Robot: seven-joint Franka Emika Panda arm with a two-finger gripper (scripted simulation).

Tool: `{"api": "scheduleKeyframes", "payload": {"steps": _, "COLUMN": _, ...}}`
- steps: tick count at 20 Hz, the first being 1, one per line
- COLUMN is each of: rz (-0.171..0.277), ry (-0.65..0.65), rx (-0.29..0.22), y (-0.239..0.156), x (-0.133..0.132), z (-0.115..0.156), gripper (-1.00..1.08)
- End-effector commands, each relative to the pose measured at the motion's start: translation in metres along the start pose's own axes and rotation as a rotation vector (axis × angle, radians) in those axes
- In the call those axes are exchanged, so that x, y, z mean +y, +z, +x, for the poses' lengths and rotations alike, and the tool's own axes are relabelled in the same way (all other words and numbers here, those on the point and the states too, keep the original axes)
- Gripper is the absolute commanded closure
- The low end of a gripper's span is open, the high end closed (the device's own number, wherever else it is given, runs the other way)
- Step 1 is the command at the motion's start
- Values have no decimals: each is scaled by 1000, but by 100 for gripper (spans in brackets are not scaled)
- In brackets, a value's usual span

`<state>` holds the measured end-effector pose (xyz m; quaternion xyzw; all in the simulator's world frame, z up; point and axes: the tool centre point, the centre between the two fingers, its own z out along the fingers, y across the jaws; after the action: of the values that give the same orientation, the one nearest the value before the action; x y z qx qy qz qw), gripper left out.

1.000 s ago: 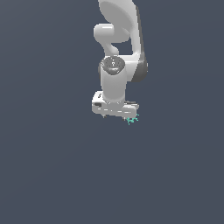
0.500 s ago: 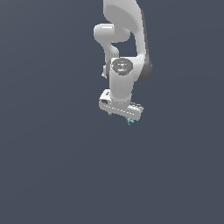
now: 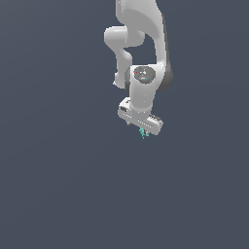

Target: Pick up the object and move it to a goal position.

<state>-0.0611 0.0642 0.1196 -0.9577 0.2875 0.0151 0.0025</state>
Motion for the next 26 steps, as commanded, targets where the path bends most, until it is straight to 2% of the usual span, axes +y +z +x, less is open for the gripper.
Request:
{"api": "scheduleKeyframes", "payload": {"steps": 1, "rz": 0, "ry": 54, "rx": 3, "y": 4, "x": -3, "z": -7, "gripper": -92}}
{"api": "scheduleKeyframes", "payload": {"steps": 17, "rz": 6, "ry": 385, "rx": 21, "y": 24, "x": -14, "z": -54, "gripper": -92}}
{"api": "scheduleKeyframes", "payload": {"steps": 26, "rz": 11, "ry": 506, "rx": 27, "y": 31, "x": -16, "z": -71, "gripper": -92}}
